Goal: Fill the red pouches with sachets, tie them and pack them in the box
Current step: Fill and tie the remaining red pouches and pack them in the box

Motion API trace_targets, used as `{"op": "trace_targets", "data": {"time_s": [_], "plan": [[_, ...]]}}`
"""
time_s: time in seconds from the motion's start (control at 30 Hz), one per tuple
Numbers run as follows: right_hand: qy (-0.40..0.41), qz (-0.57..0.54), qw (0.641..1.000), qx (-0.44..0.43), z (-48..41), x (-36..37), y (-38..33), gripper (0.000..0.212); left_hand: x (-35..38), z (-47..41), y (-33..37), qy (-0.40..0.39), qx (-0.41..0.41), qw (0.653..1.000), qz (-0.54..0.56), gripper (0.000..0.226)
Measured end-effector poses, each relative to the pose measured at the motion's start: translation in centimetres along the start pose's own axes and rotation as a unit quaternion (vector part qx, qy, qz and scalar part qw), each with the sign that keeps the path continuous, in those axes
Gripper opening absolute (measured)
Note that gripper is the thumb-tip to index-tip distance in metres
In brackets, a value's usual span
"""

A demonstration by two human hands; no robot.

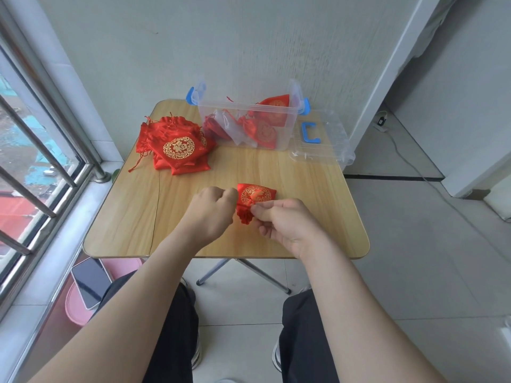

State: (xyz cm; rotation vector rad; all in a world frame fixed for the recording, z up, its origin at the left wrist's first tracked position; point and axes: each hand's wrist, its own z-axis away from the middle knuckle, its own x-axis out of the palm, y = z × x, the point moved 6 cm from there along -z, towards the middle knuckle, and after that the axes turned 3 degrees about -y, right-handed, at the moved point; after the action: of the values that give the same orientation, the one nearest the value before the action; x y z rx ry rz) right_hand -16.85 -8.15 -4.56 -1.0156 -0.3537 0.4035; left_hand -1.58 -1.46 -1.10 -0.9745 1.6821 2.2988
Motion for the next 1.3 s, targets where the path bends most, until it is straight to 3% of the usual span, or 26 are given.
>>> {"op": "trace_targets", "data": {"time_s": [0.17, 0.27, 0.37, 0.6, 0.73, 0.93, 1.17, 1.3], "plan": [[-0.011, 0.013, 1.000, -0.008, 0.0, 0.1, -0.2, 0.007, 0.1, -0.3, -1.5, 0.004, -0.056, 0.996, 0.065, 0.054], [-0.026, 0.022, 0.999, -0.003, 0.2, 0.4, 0.0, 0.006, 0.8, -0.4, -1.2, -0.014, -0.014, 1.000, 0.014, 0.070], [-0.038, 0.027, 0.999, 0.003, 0.2, 0.7, 0.1, 0.016, 1.1, -0.4, -0.5, 0.016, 0.026, 0.999, -0.036, 0.074], [-0.054, 0.066, 0.996, -0.022, 0.2, 0.8, 0.0, 0.006, 1.2, -1.1, -0.7, 0.024, 0.064, 0.989, -0.129, 0.054], [-0.007, 0.139, 0.988, -0.072, 0.2, 0.1, -0.6, 0.010, 0.6, -1.7, -1.4, 0.048, 0.062, 0.989, -0.125, 0.053], [0.008, 0.159, 0.985, -0.072, 0.1, 0.2, -0.6, 0.008, 1.0, -1.0, -0.9, 0.009, 0.046, 0.994, -0.097, 0.065], [0.011, 0.161, 0.983, -0.084, 0.4, 0.1, -0.9, 0.008, 0.7, -1.4, -1.0, 0.023, 0.078, 0.986, -0.148, 0.046], [0.026, 0.223, 0.970, -0.097, 0.3, 0.0, -1.0, 0.011, 0.4, -1.4, -1.4, 0.037, 0.098, 0.976, -0.191, 0.040]]}}
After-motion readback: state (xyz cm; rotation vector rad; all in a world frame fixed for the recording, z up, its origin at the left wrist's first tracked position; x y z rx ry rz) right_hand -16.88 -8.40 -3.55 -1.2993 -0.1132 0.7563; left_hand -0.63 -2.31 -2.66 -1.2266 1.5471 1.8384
